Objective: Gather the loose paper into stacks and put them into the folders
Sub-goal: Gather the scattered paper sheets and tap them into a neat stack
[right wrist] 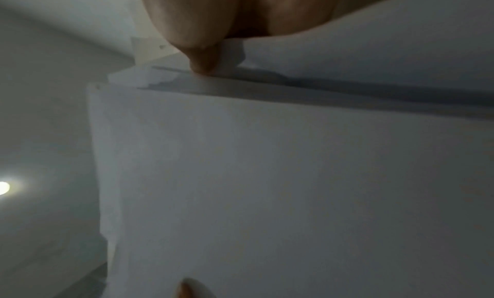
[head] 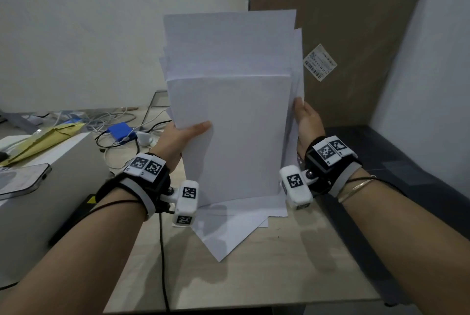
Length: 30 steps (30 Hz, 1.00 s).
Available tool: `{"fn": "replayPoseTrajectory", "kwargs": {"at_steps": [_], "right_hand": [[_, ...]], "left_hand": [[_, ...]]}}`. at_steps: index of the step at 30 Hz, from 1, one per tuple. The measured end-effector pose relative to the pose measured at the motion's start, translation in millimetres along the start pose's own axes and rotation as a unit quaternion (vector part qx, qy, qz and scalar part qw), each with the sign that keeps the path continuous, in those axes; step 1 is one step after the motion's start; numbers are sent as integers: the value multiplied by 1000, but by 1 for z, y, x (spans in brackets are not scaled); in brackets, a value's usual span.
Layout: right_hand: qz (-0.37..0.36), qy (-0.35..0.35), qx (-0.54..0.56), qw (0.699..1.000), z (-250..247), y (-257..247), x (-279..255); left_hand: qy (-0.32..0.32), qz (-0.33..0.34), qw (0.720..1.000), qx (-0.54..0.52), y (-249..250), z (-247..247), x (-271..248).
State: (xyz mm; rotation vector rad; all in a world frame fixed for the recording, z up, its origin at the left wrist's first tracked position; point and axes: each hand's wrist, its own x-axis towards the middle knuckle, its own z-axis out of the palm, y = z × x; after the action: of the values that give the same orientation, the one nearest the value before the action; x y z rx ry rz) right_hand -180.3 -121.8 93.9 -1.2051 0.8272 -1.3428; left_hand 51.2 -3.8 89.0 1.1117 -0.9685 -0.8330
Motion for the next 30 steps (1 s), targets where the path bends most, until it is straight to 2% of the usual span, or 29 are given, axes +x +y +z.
{"fn": "replayPoseTrajectory", "kwargs": {"at_steps": [5, 6, 7, 9, 10, 12, 15, 18, 20, 23, 25, 28, 30], "right_hand": [[118, -37, -42, 991, -5, 16, 1], [121, -37, -48, 991, -6, 19, 3], [104, -34, -65, 992, -7, 18, 2], [11, -37, -123, 992, -10, 16, -2], [-40, -38, -155, 986, -12, 17, -2], [-97, -31, -196, 975, -14, 19, -2], [-107, 14, -175, 979, -13, 20, 4], [-56, 37, -29, 997, -7, 13, 8], [-11, -8, 0, 1000, -1, 13, 13], [84, -67, -65, 992, -3, 17, 12], [124, -124, -58, 983, -6, 18, 5], [68, -177, -105, 976, -9, 20, 3], [52, -181, -134, 973, -10, 25, 8]], "left_hand": [[-14, 3, 1000, 15, -1, 0, 0], [-11, 1, 1000, 14, -1, 0, -1], [-6, -2, 1000, 13, -1, 0, -1], [4, -9, 1000, 8, -3, 1, -2], [7, -9, 1000, 5, -3, 1, -3], [12, -12, 1000, 2, -4, 1, -4], [8, -16, 1000, 6, -5, -1, -4], [8, -19, 1000, 4, -6, -2, -4], [11, -24, 1000, 6, -6, -3, -4], [17, -31, 999, 10, -8, -3, -5], [23, -28, 999, 11, -9, -3, -6], [26, -17, 999, 13, -5, -2, -7], [24, -7, 999, 21, -1, -3, -6]]}}
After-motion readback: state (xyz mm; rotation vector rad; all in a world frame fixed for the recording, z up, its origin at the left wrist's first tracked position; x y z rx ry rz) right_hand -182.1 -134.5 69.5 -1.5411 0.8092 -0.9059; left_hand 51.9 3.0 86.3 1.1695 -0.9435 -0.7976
